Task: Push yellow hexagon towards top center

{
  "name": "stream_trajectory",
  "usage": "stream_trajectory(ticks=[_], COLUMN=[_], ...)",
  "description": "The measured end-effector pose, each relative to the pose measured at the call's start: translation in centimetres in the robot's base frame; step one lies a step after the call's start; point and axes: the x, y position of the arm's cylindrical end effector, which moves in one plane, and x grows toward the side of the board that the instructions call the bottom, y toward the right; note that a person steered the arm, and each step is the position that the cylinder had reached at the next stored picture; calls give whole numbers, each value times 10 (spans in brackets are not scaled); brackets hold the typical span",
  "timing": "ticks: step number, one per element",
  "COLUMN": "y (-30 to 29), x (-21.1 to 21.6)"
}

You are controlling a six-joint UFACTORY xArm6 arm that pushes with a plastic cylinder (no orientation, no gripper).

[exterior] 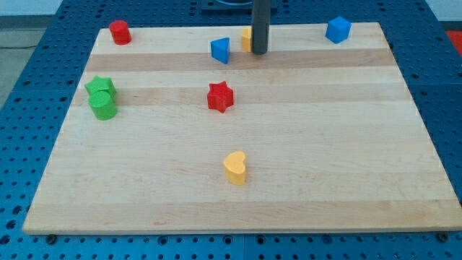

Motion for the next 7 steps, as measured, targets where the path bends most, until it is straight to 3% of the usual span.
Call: stream_trajectory(ticks=[2,7], y=[23,-28], x=[-10,-30])
